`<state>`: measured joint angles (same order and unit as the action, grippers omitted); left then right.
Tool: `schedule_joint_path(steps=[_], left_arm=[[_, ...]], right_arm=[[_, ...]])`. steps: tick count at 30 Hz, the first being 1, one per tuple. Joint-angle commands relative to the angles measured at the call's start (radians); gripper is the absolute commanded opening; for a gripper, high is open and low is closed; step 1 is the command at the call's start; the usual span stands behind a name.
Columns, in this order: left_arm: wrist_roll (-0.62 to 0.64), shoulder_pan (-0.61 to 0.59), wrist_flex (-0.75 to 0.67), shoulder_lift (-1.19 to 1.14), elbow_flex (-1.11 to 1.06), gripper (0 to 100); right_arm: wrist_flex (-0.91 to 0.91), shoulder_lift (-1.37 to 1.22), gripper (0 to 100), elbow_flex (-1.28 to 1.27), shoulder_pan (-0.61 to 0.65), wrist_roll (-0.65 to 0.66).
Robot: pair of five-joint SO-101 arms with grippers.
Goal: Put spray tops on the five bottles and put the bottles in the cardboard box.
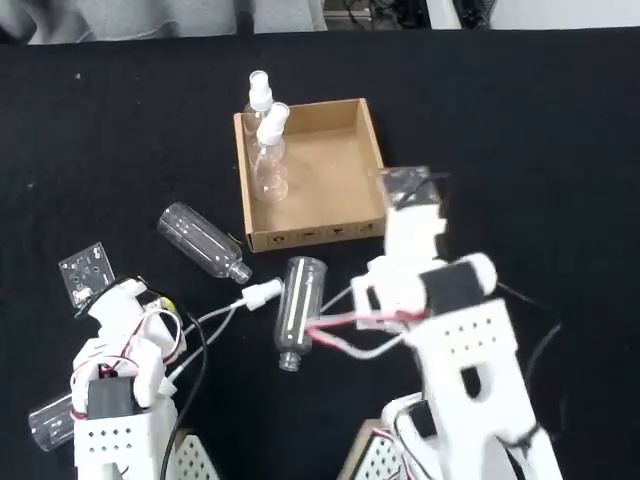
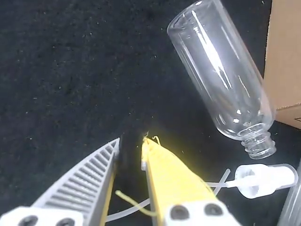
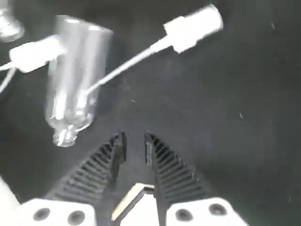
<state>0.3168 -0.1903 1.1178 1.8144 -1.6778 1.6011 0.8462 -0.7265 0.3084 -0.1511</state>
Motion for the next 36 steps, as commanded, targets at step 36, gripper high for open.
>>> schedule_joint_path(steps=[36], left_arm=[[0.0,-0.005,0.003,0.002,-0.022,6]], right_arm=[[-0.341,-0.538,2.2,0.274,0.427,0.037]])
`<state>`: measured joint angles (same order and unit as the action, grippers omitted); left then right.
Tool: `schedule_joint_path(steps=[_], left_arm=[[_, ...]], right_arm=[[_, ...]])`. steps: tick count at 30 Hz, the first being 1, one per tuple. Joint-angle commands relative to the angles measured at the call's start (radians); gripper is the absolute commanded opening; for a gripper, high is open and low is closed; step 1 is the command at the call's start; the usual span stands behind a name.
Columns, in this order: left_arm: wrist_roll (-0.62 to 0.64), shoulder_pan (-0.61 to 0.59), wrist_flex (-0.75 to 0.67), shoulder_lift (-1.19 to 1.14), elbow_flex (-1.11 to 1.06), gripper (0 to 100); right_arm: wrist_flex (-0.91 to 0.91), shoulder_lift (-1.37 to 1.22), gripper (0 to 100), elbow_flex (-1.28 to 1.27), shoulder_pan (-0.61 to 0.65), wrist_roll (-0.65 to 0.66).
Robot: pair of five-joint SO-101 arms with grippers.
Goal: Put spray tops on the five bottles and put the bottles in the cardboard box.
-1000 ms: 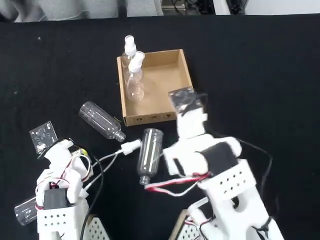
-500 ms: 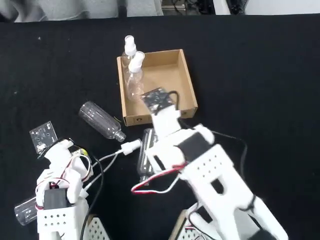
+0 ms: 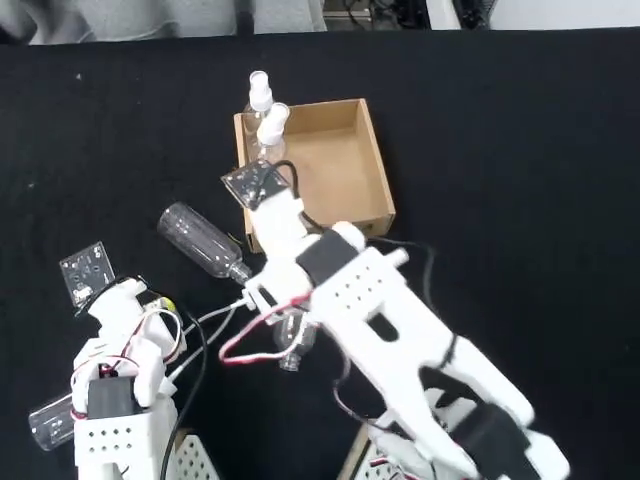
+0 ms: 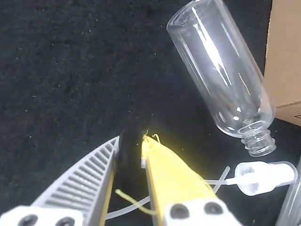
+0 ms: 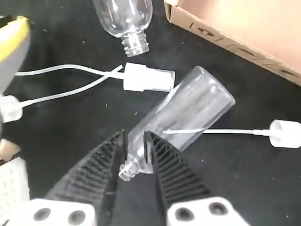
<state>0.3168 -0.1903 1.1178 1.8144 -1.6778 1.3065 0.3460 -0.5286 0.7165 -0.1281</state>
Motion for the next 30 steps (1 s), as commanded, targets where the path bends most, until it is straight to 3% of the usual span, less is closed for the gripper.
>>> schedule_joint_path(steps=[1,6,12,17,30], left_arm=[[0.0,-0.005,0.003,0.002,-0.022,6],[0.0,-0.005,0.003,0.002,-0.022,6],[0.0,-0.005,0.003,0.002,-0.022,6],[0.0,-0.005,0.003,0.002,-0.022,6],[0.0,-0.005,0.003,0.002,-0.022,6]], right_arm=[[-0.058,-0.059,2.2,0.081,0.017,0.014],[-0.126,-0.14,2.2,0.081,0.002,0.014],[-0.178,-0.216,2.1,0.081,-0.117,0.017],[-0.18,-0.28,1.9,0.081,-0.173,0.097],[-0.092,-0.297,1.8,0.073,-0.311,0.101]])
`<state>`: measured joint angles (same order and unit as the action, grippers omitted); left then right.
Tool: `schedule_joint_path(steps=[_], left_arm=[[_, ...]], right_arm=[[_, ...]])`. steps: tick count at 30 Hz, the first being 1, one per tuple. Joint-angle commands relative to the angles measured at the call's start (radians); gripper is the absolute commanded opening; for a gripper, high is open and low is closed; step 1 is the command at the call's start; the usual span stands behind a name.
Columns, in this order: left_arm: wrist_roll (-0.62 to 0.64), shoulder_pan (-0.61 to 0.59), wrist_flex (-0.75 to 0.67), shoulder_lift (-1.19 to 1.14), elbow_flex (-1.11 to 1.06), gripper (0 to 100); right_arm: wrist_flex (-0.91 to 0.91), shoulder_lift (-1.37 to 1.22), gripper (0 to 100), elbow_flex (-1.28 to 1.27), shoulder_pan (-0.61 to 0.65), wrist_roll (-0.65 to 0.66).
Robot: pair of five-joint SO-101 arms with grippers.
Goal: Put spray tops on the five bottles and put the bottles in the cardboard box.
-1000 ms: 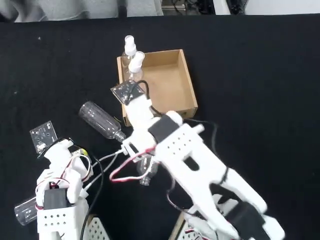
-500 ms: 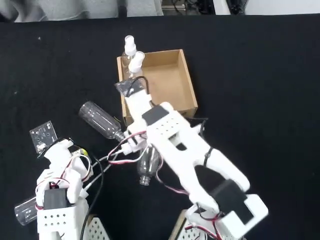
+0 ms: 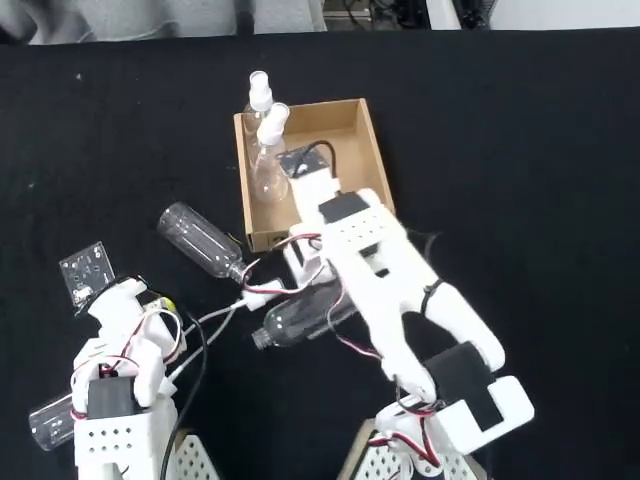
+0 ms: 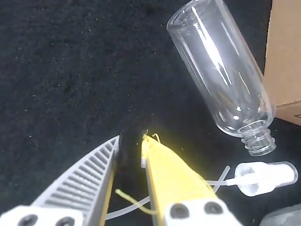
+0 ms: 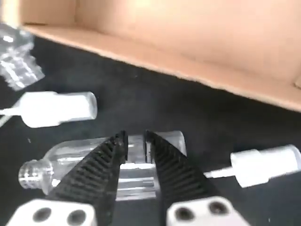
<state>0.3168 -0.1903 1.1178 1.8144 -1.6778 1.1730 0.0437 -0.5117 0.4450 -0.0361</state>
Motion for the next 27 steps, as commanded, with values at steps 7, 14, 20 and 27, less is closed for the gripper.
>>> schedule_joint_path(steps=[7,14,20,27], left_arm=[[0.0,-0.005,0.003,0.002,-0.022,6],[0.0,-0.005,0.003,0.002,-0.022,6],[0.0,-0.005,0.003,0.002,-0.022,6],[0.0,-0.005,0.003,0.002,-0.022,6]], right_arm=[[0.167,0.007,1.8,0.056,-0.051,0.014],[0.264,0.013,1.8,0.064,-0.046,0.014],[0.278,0.137,1.8,0.059,-0.043,0.014],[0.353,0.285,1.8,0.059,-0.041,0.169]])
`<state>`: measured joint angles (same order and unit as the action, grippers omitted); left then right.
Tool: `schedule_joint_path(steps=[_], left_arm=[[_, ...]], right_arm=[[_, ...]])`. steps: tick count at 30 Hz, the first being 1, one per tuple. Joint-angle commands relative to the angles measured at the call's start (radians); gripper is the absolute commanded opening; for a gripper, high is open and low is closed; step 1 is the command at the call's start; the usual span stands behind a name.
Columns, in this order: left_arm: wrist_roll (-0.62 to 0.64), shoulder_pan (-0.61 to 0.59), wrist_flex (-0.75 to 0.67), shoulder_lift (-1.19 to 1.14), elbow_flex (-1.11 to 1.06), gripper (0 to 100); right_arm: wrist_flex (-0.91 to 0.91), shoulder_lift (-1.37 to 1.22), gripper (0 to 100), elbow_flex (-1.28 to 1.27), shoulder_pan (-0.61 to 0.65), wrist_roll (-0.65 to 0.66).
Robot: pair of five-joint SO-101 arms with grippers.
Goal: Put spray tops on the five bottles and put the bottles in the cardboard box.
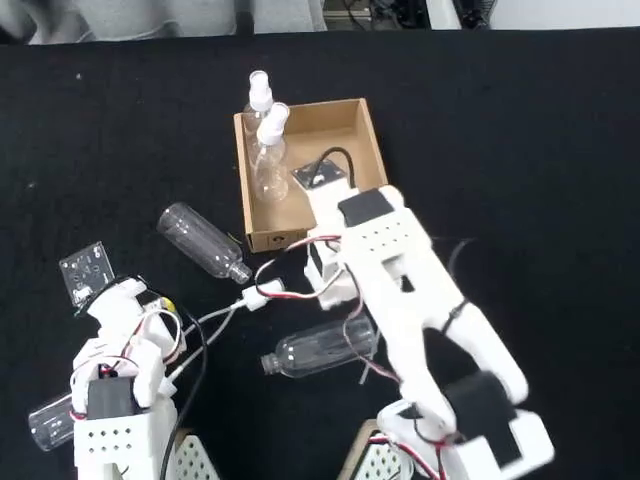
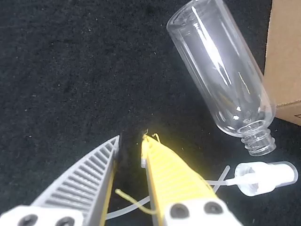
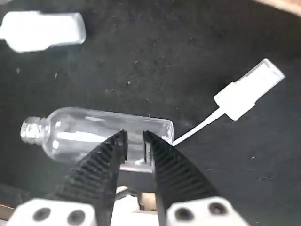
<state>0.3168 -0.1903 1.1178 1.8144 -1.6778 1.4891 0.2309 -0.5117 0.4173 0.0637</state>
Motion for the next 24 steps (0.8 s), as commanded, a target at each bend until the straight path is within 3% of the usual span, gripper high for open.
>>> schedule_joint_path(steps=[1,11,24], left_arm=[[0.0,-0.005,0.003,0.002,-0.022,6],[0.0,-0.005,0.003,0.002,-0.022,6],[0.0,-0.005,0.003,0.002,-0.022,6]], right_arm=[[0.052,0.111,1.8,0.059,-0.014,0.087],[0.186,0.239,1.8,0.061,0.026,0.27],[0.193,0.286,2.1,0.056,0.325,0.295]])
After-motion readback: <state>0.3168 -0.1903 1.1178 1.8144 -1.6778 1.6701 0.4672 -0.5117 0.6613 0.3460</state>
